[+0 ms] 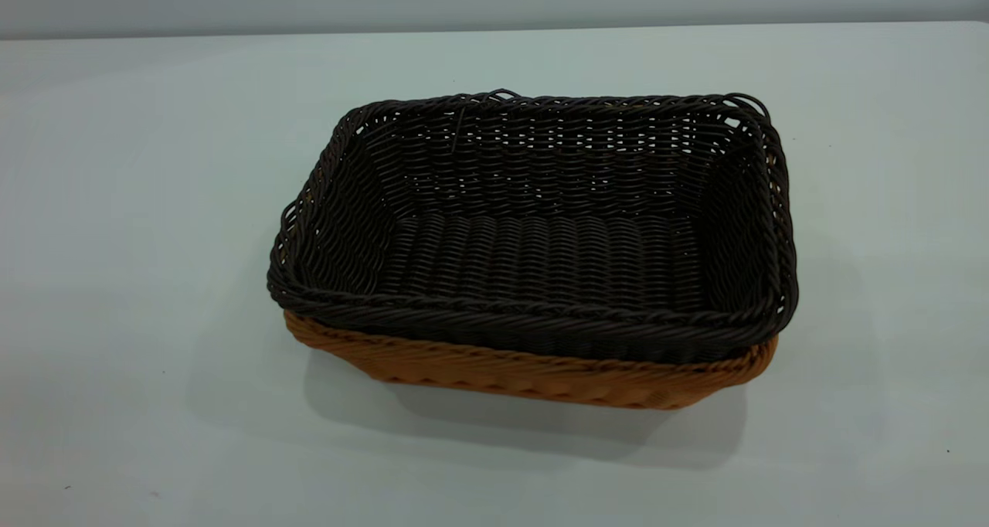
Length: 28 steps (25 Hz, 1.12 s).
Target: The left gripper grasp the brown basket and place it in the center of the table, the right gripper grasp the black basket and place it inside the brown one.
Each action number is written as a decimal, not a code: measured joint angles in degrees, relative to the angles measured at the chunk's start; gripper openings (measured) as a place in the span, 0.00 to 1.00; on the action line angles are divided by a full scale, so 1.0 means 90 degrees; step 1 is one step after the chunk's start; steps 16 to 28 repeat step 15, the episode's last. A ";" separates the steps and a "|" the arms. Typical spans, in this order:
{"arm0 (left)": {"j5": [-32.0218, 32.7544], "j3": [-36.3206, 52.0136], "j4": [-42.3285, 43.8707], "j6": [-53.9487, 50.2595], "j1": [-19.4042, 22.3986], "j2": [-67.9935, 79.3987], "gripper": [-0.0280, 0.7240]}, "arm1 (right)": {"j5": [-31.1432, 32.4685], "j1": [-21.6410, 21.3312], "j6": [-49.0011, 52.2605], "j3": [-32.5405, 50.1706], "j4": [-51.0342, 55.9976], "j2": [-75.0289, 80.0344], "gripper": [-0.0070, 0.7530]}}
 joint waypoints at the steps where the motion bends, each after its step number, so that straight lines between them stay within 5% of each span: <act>1: 0.0000 0.0000 0.0000 0.0000 0.0000 0.0000 0.72 | -0.0018 0.0000 0.0030 0.0023 0.0000 0.0000 0.32; 28: 0.0000 0.0000 0.0000 0.0000 0.0000 0.0000 0.72 | -0.0097 0.0000 0.0113 0.0111 0.0000 0.0000 0.32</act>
